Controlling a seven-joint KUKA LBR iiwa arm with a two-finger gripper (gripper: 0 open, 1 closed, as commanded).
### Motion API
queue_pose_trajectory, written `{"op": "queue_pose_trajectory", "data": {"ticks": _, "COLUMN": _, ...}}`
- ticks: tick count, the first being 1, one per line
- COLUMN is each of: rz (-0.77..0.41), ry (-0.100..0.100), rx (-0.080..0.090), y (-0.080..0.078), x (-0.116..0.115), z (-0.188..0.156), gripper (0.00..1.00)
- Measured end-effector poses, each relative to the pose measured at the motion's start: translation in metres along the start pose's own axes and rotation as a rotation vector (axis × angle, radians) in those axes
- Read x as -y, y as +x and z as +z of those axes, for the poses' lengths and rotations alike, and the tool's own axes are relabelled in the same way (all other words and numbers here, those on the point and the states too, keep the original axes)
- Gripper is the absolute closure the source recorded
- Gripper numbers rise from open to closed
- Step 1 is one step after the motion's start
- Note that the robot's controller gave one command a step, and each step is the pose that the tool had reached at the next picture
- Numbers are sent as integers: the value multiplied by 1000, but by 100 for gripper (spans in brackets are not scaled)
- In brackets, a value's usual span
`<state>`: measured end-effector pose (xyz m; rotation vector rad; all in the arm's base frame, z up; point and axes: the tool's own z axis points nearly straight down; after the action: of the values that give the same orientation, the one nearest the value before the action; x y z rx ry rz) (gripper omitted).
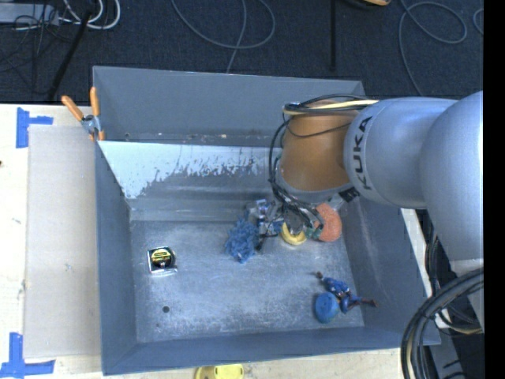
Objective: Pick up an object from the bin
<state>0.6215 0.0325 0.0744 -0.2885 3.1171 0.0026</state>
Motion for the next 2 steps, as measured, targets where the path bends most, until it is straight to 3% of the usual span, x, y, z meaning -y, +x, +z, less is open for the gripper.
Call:
{"op": "queue_pose_trajectory", "data": {"ticks": 1, "rz": 1, "ry": 0, "rx": 0, "y": 0, "x": 0, "z": 0, "gripper": 100}}
{"op": "queue_pose_trajectory", "data": {"ticks": 2, "rz": -7, "ry": 0, "rx": -12, "y": 70, "x": 13, "z": -106, "gripper": 100}}
